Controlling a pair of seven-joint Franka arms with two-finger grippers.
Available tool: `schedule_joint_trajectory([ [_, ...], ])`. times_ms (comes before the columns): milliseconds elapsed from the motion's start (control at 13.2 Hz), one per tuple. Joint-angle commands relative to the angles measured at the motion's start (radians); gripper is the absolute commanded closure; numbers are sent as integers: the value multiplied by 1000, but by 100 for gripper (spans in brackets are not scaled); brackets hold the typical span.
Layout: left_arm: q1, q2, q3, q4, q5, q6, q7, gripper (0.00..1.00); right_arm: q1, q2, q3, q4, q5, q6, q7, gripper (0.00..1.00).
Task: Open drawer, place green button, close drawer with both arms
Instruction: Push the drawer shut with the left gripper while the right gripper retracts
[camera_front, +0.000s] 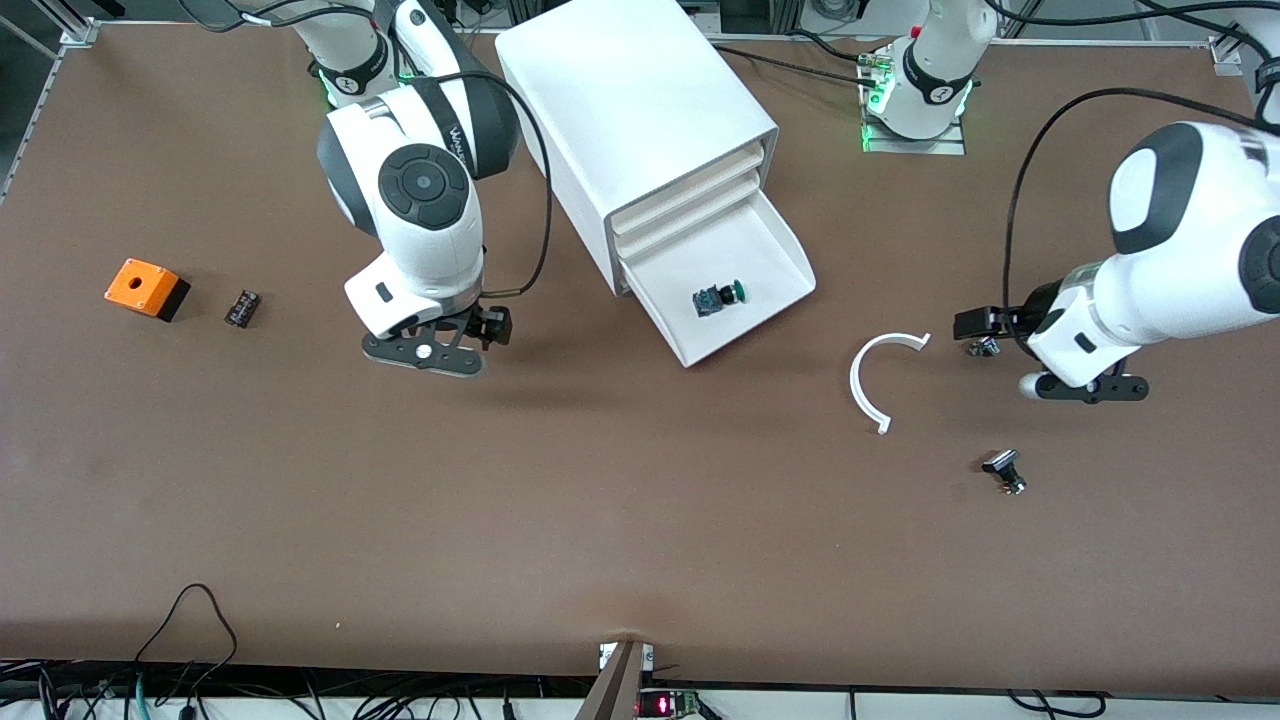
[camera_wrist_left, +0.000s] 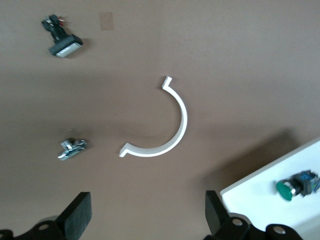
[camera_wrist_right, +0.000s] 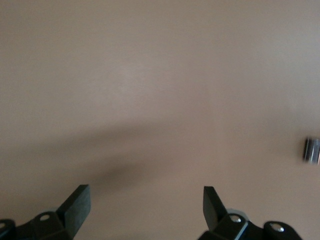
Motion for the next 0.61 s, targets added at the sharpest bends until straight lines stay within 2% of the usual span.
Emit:
schedule_joint_trajectory([
  [0, -33, -13, -5, -87, -49, 112, -125, 0, -74, -37, 12, -26, 11, -12, 119, 0],
  [227, -121, 35, -6, -116, -54, 231, -309, 0, -135, -64, 15, -28, 14, -27, 26, 0],
  [378, -167, 57, -11, -183, -51, 392, -394, 0, -175, -95, 21, -25, 38, -47, -19, 0],
  [530, -202, 82, -11, -284, -48, 594, -418, 0, -320, -124, 122, -18, 68, -55, -118, 0],
])
